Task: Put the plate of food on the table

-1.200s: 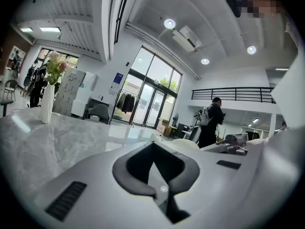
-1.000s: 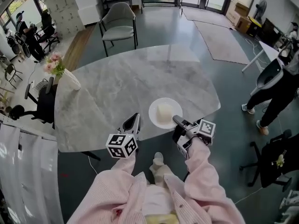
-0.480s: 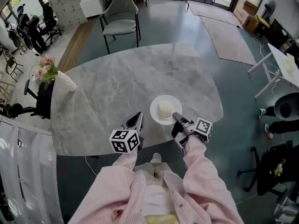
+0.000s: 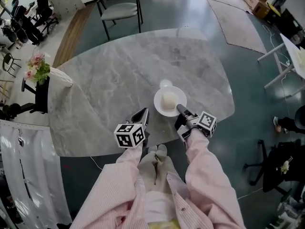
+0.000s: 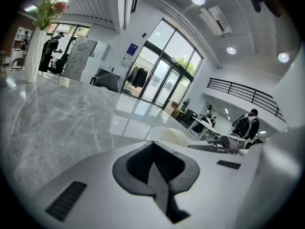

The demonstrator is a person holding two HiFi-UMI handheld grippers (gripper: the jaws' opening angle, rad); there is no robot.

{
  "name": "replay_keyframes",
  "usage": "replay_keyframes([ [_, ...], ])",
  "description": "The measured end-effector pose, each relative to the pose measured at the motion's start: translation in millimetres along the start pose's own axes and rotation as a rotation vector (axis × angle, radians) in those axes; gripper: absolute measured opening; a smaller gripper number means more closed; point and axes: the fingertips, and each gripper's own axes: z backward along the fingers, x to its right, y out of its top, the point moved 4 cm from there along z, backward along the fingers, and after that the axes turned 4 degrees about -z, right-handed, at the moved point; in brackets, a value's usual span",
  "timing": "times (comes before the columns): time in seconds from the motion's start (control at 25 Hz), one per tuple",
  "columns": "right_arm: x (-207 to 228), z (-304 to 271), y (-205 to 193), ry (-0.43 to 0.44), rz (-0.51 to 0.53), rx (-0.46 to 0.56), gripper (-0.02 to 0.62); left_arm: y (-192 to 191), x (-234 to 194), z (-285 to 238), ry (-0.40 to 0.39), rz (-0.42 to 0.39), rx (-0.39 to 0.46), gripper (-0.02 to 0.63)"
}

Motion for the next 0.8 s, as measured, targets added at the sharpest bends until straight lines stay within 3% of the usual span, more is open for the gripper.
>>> replay_keyframes([
  [0.8, 19.8, -19.9, -1.3, -0.142, 0.056, -0.001, 0.026, -15.1, -14.0, -24.1, -0.011, 0.056, -0.069, -0.003],
])
